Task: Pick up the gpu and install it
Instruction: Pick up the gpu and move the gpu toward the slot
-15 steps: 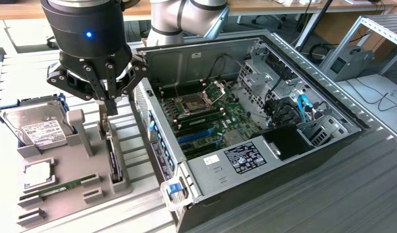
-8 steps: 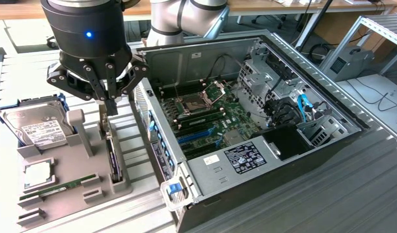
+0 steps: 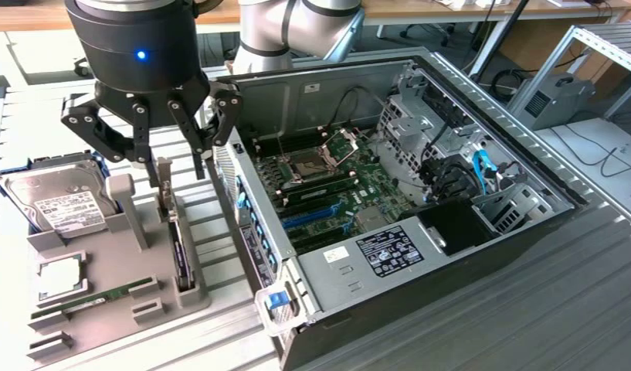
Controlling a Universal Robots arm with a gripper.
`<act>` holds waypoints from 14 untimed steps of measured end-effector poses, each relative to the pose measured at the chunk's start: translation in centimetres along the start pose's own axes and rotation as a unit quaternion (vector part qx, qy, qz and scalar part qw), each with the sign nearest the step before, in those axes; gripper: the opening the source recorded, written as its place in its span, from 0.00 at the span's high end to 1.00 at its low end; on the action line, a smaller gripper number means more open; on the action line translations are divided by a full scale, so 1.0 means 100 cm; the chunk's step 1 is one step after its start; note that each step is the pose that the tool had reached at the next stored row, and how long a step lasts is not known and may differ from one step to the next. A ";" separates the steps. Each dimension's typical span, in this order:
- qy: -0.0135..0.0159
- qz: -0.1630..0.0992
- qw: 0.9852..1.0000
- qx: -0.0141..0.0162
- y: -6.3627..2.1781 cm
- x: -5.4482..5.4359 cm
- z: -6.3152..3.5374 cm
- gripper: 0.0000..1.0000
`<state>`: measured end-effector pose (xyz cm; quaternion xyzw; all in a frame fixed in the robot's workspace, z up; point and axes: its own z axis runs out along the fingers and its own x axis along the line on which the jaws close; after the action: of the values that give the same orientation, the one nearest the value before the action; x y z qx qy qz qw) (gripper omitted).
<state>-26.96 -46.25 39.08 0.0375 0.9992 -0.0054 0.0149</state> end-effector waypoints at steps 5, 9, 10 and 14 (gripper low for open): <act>0.000 0.000 1.000 0.000 0.0000 0.000 0.0000 0.52; 0.000 0.000 1.000 0.000 0.0000 0.000 0.0007 0.52; 0.000 0.000 1.000 0.000 0.0000 0.000 0.0010 0.52; 0.000 0.000 1.000 0.000 0.0000 0.000 0.0019 0.52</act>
<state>-26.96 -46.26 38.89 0.0375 0.9992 -0.0054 0.0149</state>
